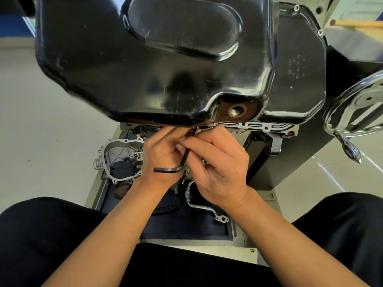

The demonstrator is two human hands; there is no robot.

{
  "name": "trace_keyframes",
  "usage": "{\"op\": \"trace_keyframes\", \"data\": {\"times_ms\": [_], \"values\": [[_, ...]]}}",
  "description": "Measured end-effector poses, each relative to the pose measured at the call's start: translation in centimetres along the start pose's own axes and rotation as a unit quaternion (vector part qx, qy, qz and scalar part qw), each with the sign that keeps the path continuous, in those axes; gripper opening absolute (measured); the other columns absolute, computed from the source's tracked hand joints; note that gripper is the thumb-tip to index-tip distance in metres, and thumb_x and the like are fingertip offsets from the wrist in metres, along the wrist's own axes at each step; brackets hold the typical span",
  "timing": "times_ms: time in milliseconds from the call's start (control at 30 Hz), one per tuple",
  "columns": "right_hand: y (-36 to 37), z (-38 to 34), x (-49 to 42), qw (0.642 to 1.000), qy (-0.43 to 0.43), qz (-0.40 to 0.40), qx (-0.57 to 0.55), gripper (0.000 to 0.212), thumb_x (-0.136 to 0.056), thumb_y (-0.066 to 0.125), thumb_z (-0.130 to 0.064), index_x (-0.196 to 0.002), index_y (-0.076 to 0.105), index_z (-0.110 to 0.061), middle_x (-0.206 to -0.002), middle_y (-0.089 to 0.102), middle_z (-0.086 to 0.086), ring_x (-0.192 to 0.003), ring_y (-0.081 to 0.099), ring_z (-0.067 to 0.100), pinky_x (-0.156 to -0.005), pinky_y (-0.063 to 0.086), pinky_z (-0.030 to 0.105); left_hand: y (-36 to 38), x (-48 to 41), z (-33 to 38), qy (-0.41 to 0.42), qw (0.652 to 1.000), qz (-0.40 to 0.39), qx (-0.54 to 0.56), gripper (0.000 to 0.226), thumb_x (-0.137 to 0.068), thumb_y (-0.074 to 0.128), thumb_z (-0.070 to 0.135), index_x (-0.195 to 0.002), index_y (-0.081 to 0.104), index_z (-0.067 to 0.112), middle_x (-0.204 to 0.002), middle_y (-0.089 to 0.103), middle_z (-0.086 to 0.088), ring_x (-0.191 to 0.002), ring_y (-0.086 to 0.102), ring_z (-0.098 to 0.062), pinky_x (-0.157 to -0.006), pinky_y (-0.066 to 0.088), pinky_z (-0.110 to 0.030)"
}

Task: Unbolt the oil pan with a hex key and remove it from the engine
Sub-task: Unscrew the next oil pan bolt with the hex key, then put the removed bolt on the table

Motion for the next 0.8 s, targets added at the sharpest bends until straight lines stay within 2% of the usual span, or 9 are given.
{"op": "trace_keyframes", "data": {"times_ms": [100, 167, 200, 267, 367, 433, 533, 633, 800], "values": [[-0.2, -0.8, -0.5, 1.0, -0.004, -0.003, -0.019, 0.011, -0.086, 0.071, 0.003, -0.095, 0.077, 0.003, -0.086, 0.071, 0.014, -0.079, 0.065, 0.027, -0.078, 0.051, 0.029, 1.4, 1.0, 1.5, -0.051, 0.993, -0.079, 0.07, 0.024, -0.095, 0.048, -0.01, -0.113, 0.061, -0.003, -0.096, 0.072, -0.027, -0.101, 0.058, -0.006, -0.091, 0.039, 0.0], [-1.2, -1.2, -0.9, 1.0, 0.008, 0.005, -0.028, 0.012, -0.087, 0.07, 0.001, -0.096, 0.076, 0.005, -0.087, 0.071, 0.015, -0.08, 0.067, 0.025, -0.079, 0.052, 0.027, 0.2, 1.0, 4.1, 0.025, 0.996, -0.04, 0.069, 0.027, -0.1, 0.031, 0.01, -0.096, 0.058, 0.006, -0.076, 0.074, -0.013, -0.076, 0.07, -0.012, -0.063, 0.055, -0.017], [-2.1, -1.2, -1.0, 0.999, 0.022, 0.015, -0.03, 0.013, -0.086, 0.071, 0.001, -0.097, 0.076, 0.005, -0.086, 0.071, 0.015, -0.08, 0.066, 0.022, -0.079, 0.052, 0.025, 0.2, 0.6, 5.1, 0.038, 0.995, -0.03, 0.091, 0.022, -0.094, 0.038, 0.014, -0.091, 0.059, 0.008, -0.076, 0.073, -0.004, -0.074, 0.072, -0.01, -0.06, 0.058, -0.023], [-4.8, -0.8, -1.2, 0.996, 0.065, 0.05, -0.024, 0.012, -0.086, 0.073, 0.002, -0.097, 0.076, 0.005, -0.086, 0.071, 0.012, -0.08, 0.065, 0.016, -0.078, 0.051, 0.021, 0.1, -0.1, 6.6, 0.081, 0.992, 0.013, 0.095, 0.012, -0.087, 0.053, 0.019, -0.082, 0.063, 0.014, -0.076, 0.067, 0.01, -0.076, 0.065, 0.001, -0.071, 0.05, -0.011], [-10.9, 0.7, -1.3, 0.978, 0.159, 0.137, -0.015, 0.01, -0.092, 0.07, -0.013, -0.097, 0.076, -0.007, -0.086, 0.071, -0.001, -0.081, 0.067, 0.008, -0.075, 0.049, 0.02, 3.5, -0.2, 8.8, 0.058, 0.996, -0.022, 0.061, 0.016, -0.083, 0.064, 0.025, -0.076, 0.067, 0.011, -0.067, 0.06, 0.011, -0.061, 0.053, 0.0, -0.062, 0.041, -0.008], [-16.2, 1.4, -1.0, 0.956, 0.209, 0.207, 0.001, 0.01, -0.094, 0.067, -0.025, -0.098, 0.075, -0.023, -0.088, 0.071, -0.013, -0.081, 0.069, 0.01, -0.074, 0.05, 0.022, 7.6, -0.1, 11.1, 0.029, 0.991, -0.074, 0.112, 0.014, -0.081, 0.065, 0.028, -0.081, 0.07, 0.014, -0.065, 0.061, 0.014, -0.055, 0.055, -0.001, -0.054, 0.045, -0.014], [-25.3, 1.0, 0.1, 0.92, 0.234, 0.31, 0.045, 0.012, -0.093, 0.065, -0.031, -0.095, 0.075, -0.038, -0.086, 0.074, -0.012, -0.077, 0.071, 0.01, -0.07, 0.052, 0.019, 14.2, -1.0, 17.3, 0.007, 0.966, -0.16, 0.204, 0.01, -0.08, 0.064, 0.03, -0.081, 0.068, 0.021, -0.064, 0.063, 0.012, -0.055, 0.062, -0.004, -0.053, 0.049, -0.019], [-34.5, -0.6, 1.4, 0.885, 0.234, 0.386, 0.116, 0.01, -0.092, 0.063, -0.033, -0.092, 0.073, -0.033, -0.08, 0.073, -0.013, -0.071, 0.068, 0.002, -0.066, 0.049, 0.011, 21.6, -2.4, 25.4, 0.004, 0.927, -0.269, 0.261, 0.016, -0.076, 0.063, 0.036, -0.08, 0.07, 0.022, -0.07, 0.068, 0.01, -0.062, 0.065, -0.008, -0.058, 0.055, -0.027], [-47.2, -2.3, 5.5, 0.83, 0.261, 0.453, 0.193, 0.022, -0.098, 0.058, -0.032, -0.095, 0.071, -0.014, -0.078, 0.071, 0.001, -0.073, 0.066, 0.016, -0.066, 0.05, 0.026, 33.9, -2.8, 38.9, 0.073, 0.884, -0.417, 0.198, 0.013, -0.079, 0.065, 0.033, -0.072, 0.068, 0.023, -0.066, 0.067, 0.006, -0.064, 0.065, -0.012, -0.065, 0.058, -0.041]]}}
Point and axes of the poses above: each hand's wrist, its own x-axis away from the middle knuckle, its own y-axis out of the palm, z = x × y, the point moved 9 cm from there along -x, towards the middle knuckle
